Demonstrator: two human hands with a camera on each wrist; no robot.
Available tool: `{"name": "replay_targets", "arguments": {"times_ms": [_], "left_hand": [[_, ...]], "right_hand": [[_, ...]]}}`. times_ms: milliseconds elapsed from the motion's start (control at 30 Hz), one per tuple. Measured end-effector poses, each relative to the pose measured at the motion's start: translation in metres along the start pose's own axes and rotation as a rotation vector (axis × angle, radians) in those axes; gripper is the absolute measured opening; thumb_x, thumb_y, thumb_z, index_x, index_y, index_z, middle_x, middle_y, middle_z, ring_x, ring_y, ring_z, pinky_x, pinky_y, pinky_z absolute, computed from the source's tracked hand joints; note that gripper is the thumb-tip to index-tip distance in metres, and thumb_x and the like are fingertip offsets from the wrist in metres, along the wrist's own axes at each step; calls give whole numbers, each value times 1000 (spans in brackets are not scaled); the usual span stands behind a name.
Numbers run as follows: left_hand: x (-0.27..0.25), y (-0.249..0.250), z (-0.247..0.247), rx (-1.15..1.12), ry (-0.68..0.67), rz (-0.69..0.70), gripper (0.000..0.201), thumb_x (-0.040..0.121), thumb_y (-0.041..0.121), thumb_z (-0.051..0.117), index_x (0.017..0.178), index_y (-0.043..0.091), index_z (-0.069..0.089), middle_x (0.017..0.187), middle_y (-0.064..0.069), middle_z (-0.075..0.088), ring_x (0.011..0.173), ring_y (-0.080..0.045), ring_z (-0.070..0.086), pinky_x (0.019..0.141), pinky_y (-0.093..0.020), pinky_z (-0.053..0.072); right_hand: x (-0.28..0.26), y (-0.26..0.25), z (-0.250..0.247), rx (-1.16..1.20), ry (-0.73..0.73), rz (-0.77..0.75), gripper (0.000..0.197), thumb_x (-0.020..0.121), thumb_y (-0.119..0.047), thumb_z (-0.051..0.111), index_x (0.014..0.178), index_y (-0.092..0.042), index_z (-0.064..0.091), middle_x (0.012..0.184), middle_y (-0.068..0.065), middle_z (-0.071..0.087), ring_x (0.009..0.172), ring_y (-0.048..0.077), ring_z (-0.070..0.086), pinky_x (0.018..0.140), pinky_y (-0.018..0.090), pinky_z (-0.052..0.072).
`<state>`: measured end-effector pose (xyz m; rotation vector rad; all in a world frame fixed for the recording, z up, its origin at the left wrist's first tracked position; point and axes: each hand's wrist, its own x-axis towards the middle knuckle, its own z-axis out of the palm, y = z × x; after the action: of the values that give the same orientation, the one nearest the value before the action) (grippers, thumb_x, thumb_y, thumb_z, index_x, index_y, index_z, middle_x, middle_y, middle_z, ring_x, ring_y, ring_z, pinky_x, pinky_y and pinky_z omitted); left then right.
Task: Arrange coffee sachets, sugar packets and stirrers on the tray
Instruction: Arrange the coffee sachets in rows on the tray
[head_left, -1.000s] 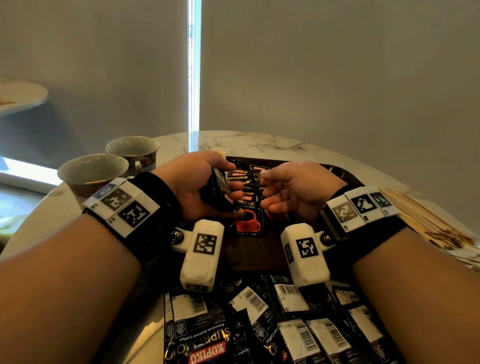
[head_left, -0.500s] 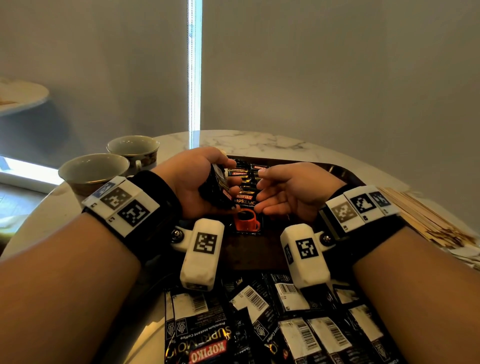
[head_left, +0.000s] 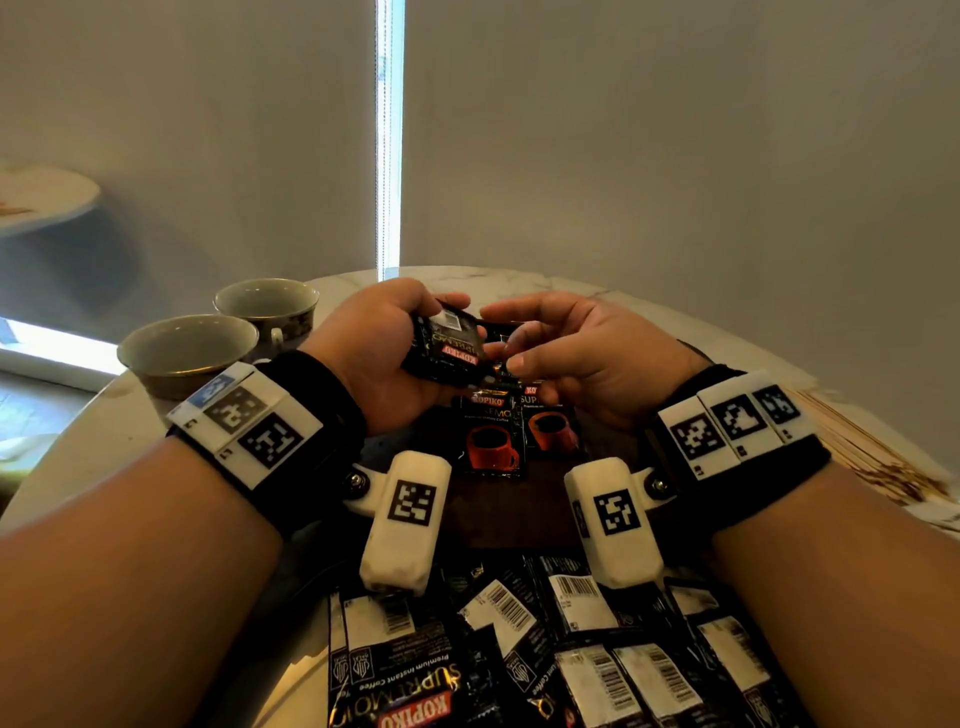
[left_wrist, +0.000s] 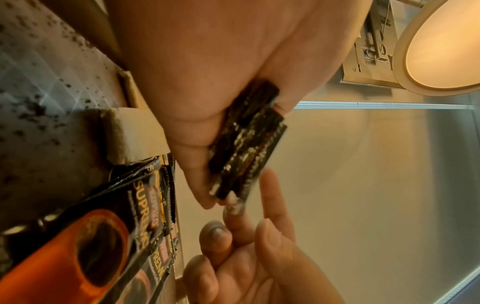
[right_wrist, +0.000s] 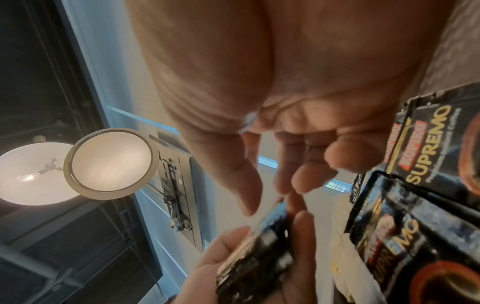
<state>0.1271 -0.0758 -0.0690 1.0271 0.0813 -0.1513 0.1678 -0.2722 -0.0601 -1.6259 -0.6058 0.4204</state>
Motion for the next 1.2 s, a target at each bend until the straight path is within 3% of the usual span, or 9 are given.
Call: {"name": "replay_targets", "arguments": {"times_ms": [133, 333, 467, 567, 767, 833, 967, 1100, 1200], "left_hand": [[0, -1, 0, 74, 12, -19, 38, 101, 11, 41, 137, 7, 53, 120, -27, 68, 85, -37, 76, 66, -49, 63], [-1, -1, 1, 134, 69, -26, 33, 104, 15, 45, 133, -1, 49, 111, -25, 69, 79, -32, 75, 65, -43, 64], [0, -2, 1, 129, 78, -42, 34, 103, 12, 48, 134, -2, 47, 114, -26, 67, 72, -31, 76, 58, -39, 61], [0, -2, 2, 146, 58, -50, 35, 103, 13, 46, 134, -3, 47, 113, -25, 67, 69, -29, 75, 57, -37, 62], [4, -4, 1, 177, 50, -72, 38, 104, 13, 43, 138, -4, 47, 110, -23, 66, 74, -27, 73, 67, -40, 63], [5, -4, 0, 178, 56, -69, 37, 103, 12, 44, 137, -5, 48, 114, -25, 66, 77, -28, 71, 67, -41, 63], [6, -4, -2, 169, 82, -70, 38, 102, 11, 46, 137, -5, 47, 118, -27, 66, 76, -30, 75, 61, -40, 63], [7, -4, -2, 175, 86, -73, 39, 101, 10, 47, 138, -2, 48, 112, -24, 66, 71, -29, 74, 61, -40, 62], [6, -4, -2, 199, 77, -73, 38, 102, 12, 46, 138, 0, 49, 106, -22, 67, 71, -27, 73, 61, -40, 62]], "right_hand": [[4, 3, -1, -65, -16, 5, 51, 68, -1, 76, 110, -29, 76, 93, 4, 68, 72, 16, 63, 55, 24, 48], [4, 5, -2, -117, 6, -21, 48, 72, 5, 76, 109, -25, 77, 99, 9, 62, 79, 21, 59, 58, 24, 49], [5, 7, 0, -160, 70, -77, 42, 71, 6, 75, 95, -28, 80, 86, 2, 64, 68, 14, 60, 62, 30, 48], [4, 6, 1, -140, 93, -96, 34, 76, 4, 75, 93, -25, 81, 88, 8, 69, 65, 14, 59, 62, 30, 47], [1, 2, 6, -151, 128, -96, 26, 69, -16, 80, 92, -27, 80, 103, 17, 73, 82, 27, 60, 68, 35, 46], [0, 2, 6, -182, 115, -102, 29, 68, -13, 80, 94, -28, 80, 96, 11, 72, 81, 23, 64, 71, 36, 50], [-2, -1, 7, -259, 30, -84, 39, 77, 5, 74, 100, -27, 79, 105, 16, 73, 101, 36, 70, 92, 49, 57], [-5, -3, 11, -208, 86, -111, 26, 84, 8, 68, 94, -14, 77, 88, 6, 76, 74, 10, 71, 63, 20, 54], [-3, -1, 10, -183, 127, -128, 18, 87, 2, 69, 91, -14, 77, 92, 7, 77, 75, 8, 70, 62, 18, 52]]}}
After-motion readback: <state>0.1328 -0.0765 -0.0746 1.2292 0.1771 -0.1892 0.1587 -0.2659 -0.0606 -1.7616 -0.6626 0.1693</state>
